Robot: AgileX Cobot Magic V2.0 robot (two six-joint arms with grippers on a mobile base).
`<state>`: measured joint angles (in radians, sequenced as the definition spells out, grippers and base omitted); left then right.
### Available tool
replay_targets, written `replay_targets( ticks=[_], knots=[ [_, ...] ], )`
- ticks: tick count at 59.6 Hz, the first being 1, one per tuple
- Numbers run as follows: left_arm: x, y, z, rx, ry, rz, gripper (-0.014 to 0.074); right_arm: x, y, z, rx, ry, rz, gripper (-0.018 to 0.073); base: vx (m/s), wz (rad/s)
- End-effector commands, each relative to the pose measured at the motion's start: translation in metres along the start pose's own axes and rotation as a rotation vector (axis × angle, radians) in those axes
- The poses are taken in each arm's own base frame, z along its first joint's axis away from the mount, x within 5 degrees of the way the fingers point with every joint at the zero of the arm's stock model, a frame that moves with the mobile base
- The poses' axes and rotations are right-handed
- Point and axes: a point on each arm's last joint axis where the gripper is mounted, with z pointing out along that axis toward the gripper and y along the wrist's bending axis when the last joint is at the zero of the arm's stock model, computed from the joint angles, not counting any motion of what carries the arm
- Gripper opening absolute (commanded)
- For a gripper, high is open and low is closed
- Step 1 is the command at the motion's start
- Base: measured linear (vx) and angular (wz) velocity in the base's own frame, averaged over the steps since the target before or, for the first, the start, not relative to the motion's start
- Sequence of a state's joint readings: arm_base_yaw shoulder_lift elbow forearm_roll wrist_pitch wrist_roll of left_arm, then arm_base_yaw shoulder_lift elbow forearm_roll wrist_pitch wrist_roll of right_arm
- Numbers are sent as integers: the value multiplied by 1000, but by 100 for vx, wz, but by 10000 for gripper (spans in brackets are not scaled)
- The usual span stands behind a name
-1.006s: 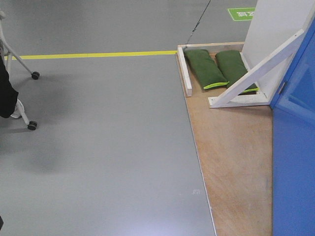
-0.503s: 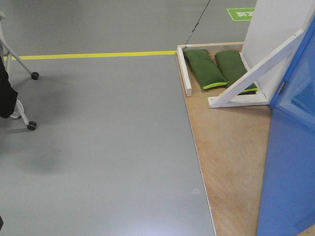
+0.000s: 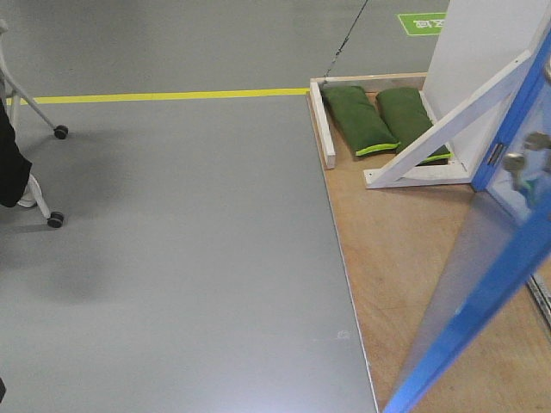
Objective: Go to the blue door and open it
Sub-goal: 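Pull the blue door open toward the robot with the right gripper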
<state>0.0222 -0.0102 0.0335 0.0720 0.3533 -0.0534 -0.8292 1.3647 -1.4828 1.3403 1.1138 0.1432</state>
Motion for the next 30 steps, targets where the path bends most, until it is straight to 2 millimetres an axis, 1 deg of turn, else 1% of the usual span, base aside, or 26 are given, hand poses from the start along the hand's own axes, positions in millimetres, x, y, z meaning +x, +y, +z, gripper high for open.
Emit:
replay_targets(
  ticks=[1,8,16,24,30],
  knots=[
    [-18,0,-6,10,-127,-8,71,46,40,-6,-171,228,-53,-4,0,0],
    [-18,0,-6,10,-127,-8,71,56,42,2,-178,284,-56,-4,0,0],
    [-18,0,-6,10,-127,-8,71,62,43,6,-180,311,-59,-4,0,0],
    [-18,0,-6,10,-127,-8,71,64,44,7,-181,317,-59,-4,0,1],
    [-18,0,-6,10,-127,-8,71,60,44,8,-187,278,-55,-4,0,0]
  ],
)
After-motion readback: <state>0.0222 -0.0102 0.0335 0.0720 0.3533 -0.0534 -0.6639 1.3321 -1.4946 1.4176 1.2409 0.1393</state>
